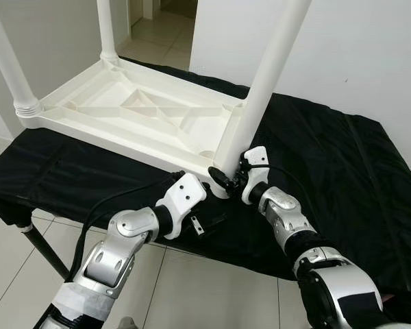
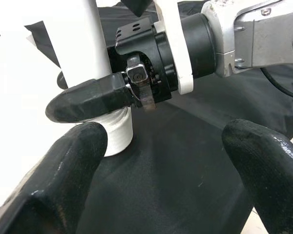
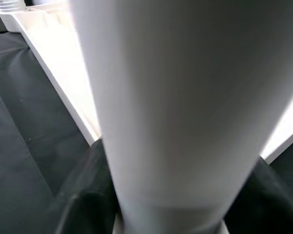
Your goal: Building children table
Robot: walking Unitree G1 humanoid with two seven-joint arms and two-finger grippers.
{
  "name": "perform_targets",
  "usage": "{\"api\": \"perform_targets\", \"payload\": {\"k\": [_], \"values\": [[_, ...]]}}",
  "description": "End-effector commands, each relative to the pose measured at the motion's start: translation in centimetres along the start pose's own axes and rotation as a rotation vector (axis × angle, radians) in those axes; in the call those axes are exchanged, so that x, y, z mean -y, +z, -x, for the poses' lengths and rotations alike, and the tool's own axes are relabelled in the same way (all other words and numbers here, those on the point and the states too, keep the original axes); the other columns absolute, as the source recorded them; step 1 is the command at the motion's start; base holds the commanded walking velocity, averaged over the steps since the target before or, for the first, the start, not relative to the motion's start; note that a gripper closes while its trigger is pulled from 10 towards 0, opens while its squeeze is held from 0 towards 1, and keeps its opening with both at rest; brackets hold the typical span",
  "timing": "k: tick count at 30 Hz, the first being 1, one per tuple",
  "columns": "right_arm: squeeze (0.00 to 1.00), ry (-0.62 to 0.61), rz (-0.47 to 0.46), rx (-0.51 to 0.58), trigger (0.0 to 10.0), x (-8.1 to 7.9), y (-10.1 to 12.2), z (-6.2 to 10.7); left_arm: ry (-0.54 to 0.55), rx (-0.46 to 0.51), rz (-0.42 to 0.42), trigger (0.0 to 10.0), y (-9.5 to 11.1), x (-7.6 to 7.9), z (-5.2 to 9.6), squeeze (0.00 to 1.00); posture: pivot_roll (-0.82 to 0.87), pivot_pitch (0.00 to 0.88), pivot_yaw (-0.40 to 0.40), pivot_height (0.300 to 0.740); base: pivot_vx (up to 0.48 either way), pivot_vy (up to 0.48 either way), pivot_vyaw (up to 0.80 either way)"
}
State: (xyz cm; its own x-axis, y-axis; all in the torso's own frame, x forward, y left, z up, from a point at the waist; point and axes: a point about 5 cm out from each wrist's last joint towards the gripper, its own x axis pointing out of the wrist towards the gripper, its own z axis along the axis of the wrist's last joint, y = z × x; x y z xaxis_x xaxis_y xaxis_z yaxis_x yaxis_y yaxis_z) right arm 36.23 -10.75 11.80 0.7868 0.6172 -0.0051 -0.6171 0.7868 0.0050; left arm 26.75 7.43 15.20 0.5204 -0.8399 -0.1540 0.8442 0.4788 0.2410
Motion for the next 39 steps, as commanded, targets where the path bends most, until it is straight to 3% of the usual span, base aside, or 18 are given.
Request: {"api": "perform_targets", "payload": {"k": [1, 11, 16, 20, 26, 28, 35, 39], "values": [[0.0, 0.025, 0.005, -0.006, 0.0, -0.1, -0.4, 0.2, 0.008, 0.002, 0.006, 10.0, 0.1, 0.2, 0.0, 0.0, 0.08, 0.0, -0.116, 0.74, 0.0, 0.0, 0.0], [0.0, 0.027, -0.004, 0.025, 0.0, 0.4, -0.7, 1.3, 0.024, 0.016, 0.012, 10.0, 0.3, 0.0, -0.1, 0.0, 0.06, 0.0, -0.121, 0.74, 0.0, 0.0, 0.0], [0.0, -0.13, 0.0, -0.001, 0.0, 0.6, -1.2, 1.5, 0.032, 0.018, 0.012, 10.0, 0.2, -0.2, -0.2, 0.0, 0.05, 0.0, -0.126, 0.74, 0.0, 0.0, 0.0], [0.0, -0.159, 0.001, 0.004, 0.0, 0.6, -1.2, 1.5, 0.032, 0.018, 0.013, 10.0, 0.2, -0.2, -0.3, 0.0, 0.05, 0.0, -0.128, 0.74, 0.0, 0.0, 0.0], [0.0, -0.365, -0.016, 0.016, 0.0, -0.4, -1.3, 1.3, 0.029, 0.021, 0.012, 10.0, 0.3, -0.1, -0.4, 0.0, 0.04, 0.0, -0.128, 0.74, 0.0, 0.0, 0.0], [0.0, -0.516, -0.008, 0.017, 0.0, -1.3, -1.3, 1.5, 0.027, 0.024, 0.013, 10.0, 0.3, -0.1, -0.5, 0.0, 0.04, 0.0, -0.128, 0.74, 0.0, 0.0, 0.0], [0.0, -0.524, -0.056, 0.04, 0.0, -3.6, -1.0, 1.2, 0.02, 0.025, 0.015, 10.0, 0.3, 0.1, -0.6, 0.0, 0.04, 0.0, -0.129, 0.74, 0.0, 0.0, 0.0], [0.0, -0.521, -0.053, 0.044, 0.0, -3.5, -0.8, 1.4, 0.018, 0.026, 0.016, 10.0, 0.3, 0.1, -0.6, 0.0, 0.04, 0.0, -0.129, 0.74, 0.0, 0.0, 0.0]]}}
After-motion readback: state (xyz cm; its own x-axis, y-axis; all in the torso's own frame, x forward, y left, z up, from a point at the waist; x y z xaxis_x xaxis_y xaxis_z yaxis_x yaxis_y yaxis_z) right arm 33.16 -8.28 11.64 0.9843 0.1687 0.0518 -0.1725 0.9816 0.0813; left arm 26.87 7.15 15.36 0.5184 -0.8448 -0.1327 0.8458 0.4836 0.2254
